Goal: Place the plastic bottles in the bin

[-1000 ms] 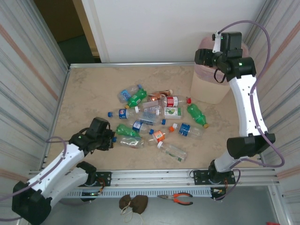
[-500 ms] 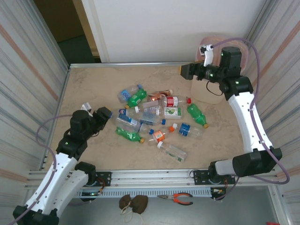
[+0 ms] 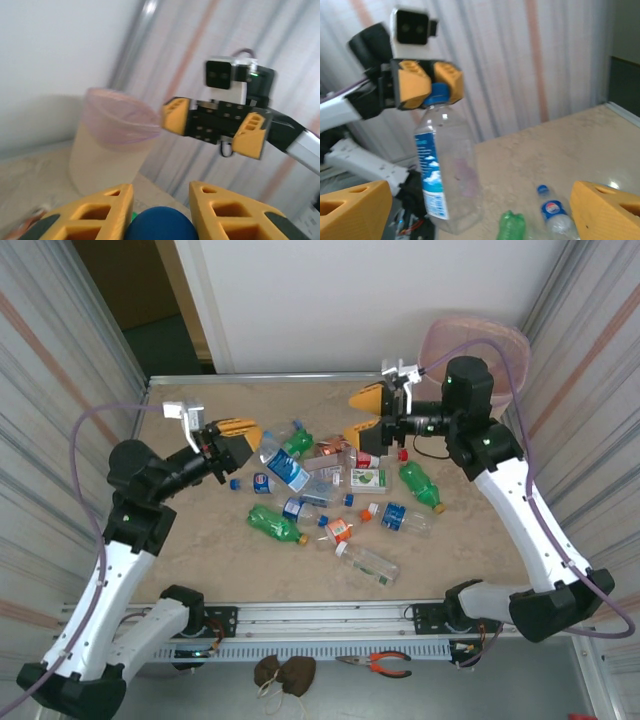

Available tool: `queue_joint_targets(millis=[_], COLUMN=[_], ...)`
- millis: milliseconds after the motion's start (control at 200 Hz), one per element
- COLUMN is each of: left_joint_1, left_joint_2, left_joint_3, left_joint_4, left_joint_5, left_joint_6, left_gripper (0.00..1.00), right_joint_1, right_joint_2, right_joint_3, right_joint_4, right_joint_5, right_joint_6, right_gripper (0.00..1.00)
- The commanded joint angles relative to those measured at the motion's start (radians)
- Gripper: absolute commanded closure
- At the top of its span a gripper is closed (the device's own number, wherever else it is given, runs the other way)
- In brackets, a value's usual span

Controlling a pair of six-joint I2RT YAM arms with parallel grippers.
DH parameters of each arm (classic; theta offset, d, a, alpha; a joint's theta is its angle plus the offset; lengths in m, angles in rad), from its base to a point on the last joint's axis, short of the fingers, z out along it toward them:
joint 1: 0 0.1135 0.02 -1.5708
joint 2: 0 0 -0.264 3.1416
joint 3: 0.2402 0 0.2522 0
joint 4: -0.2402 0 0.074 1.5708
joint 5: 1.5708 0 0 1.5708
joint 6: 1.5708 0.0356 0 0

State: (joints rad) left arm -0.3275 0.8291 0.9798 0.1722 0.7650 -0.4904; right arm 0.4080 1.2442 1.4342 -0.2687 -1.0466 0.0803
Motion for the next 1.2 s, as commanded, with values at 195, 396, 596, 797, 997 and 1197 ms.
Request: queue_joint_targets(millis=[195, 396, 596, 797, 997, 1197], left_joint_1=[-0.164, -0.197, -0.207, -0.210, -0.213, -0.217], left_joint_2=[0.089, 0.146, 0.172, 0.188, 0.185, 0.182], left_joint_3=[0.167, 0.240, 0.261, 0.276, 0.277, 0.275], left_joint_4=[0.026, 0.026, 0.023, 0.007, 0.015, 0.018], left_joint_5=[0.250, 0.271, 0.252, 0.231, 0.225, 0.206], left_joint_6=[0.358, 0.369, 0.374, 0.360, 0.354, 0.352], left_gripper=[1.00, 1.00, 1.00, 1.00, 1.00, 1.00], right_joint_1=[0.155, 0.231, 0.288, 0.309, 0.310, 0.311], right_joint_2=[-0.036, -0.031, -0.007, 0.005, 0.018, 0.023], right_joint_3=[-0.009, -0.021, -0.032, -0.038, -0.033, -0.031], right_joint_4=[-0.009, -0.053, -0.116, -0.178, -0.203, -0.213], right_joint_5=[-0.049, -0.035, -0.031, 0.011, 0.056, 0.082], right_joint_6=[-0.100, -0.149, -0.225, -0.311, -0.351, -0.372], right_gripper=[0.01, 0.01, 0.08, 0.23, 0.28, 0.24])
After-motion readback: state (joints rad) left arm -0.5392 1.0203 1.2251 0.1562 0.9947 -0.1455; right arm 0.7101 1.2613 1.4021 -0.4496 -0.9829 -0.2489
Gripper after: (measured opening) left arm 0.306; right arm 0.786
